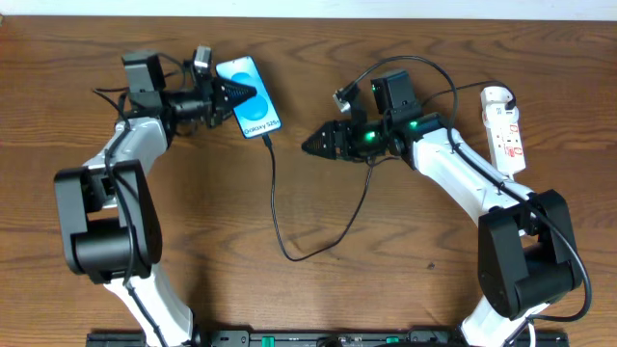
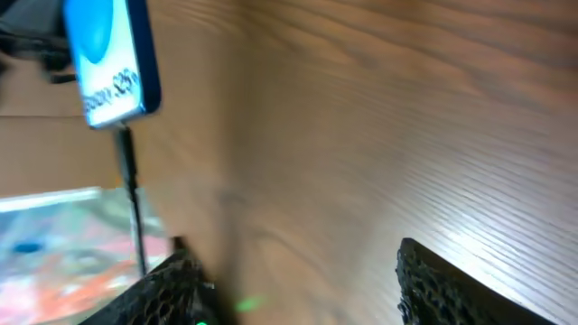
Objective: Plug charger to phone and switch on socket
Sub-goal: 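Lower the phone flat onto the table with left gripper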
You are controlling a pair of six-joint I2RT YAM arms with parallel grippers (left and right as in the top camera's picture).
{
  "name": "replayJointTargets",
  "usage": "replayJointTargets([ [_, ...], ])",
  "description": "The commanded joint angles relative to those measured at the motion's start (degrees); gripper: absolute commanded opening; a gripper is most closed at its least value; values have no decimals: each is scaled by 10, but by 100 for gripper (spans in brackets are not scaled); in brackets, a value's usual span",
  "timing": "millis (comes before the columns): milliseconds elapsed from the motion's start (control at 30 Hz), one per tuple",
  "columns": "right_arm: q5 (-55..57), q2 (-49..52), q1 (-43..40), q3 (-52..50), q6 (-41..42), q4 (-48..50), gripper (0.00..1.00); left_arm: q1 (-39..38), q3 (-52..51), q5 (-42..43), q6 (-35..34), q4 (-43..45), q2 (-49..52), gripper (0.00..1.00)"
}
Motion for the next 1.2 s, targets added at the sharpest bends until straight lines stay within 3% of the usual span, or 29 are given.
replayJointTargets([
  [0, 98, -26, 0, 19, -60, -39, 67, 2, 5, -52, 80, -39, 13, 7],
  [200, 180, -64, 0, 39, -96, -119, 68, -5, 5, -180, 215, -195, 17, 7],
  [400, 243, -97, 0, 39, -97, -160, 70, -24, 5, -281, 282, -288, 19, 7],
  [967, 275, -122, -7, 39, -95, -189, 65, -34, -16, -385, 293, -343, 19, 9],
  [1167, 275, -122, -7, 39, -95, -189, 65, -34, -17, -387, 293, -347, 19, 29],
])
